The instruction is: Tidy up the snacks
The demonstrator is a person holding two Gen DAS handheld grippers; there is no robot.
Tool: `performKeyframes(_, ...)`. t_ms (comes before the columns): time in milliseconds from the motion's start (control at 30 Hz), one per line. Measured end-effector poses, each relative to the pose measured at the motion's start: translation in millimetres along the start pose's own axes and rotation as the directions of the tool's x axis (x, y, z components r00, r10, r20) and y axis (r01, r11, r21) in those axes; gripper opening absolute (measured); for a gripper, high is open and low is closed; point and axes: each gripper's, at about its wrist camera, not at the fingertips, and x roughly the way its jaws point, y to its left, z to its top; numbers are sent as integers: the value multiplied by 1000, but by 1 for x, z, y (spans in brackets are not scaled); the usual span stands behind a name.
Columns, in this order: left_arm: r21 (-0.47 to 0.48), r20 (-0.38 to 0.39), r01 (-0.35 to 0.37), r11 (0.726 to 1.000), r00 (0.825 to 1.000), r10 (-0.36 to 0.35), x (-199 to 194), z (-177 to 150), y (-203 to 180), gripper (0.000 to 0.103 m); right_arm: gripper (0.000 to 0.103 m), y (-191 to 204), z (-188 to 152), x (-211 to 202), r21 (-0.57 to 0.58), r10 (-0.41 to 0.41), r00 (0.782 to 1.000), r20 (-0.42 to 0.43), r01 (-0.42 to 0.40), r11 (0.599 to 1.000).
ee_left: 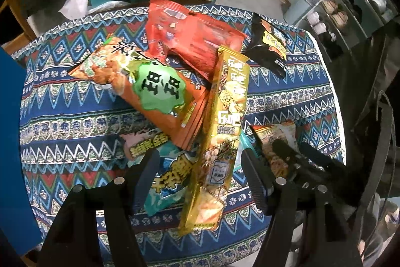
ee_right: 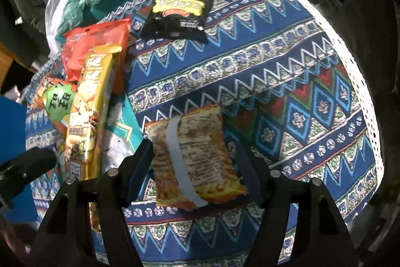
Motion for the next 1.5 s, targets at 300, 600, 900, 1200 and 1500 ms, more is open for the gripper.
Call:
performKeyframes(300,-7,-31,-5,1000,1000,5,19,4,-4,69,72,14,-4,23,-82,-31,999,-25,29,996)
performKeyframes(600,27,-47,-23,999,999,25,36,6,-17,72,49,21,10,21,-91,-68,998,5,68,993)
performKeyframes(900,74,-36,-57,996,998,60,51,8,-25,72,48,-8,13,11,-12,-40,999,14,40,999)
performKeyframes(1200,157,0,-110,981,994,111,54,4,-35,32,48,-6,3,3,-11,-20,1000,14,20,1000)
performKeyframes(1500,146,25,-85,986,996,83,32,-5,-21,31,48,12,7,-5,-56,-7,999,41,9,998)
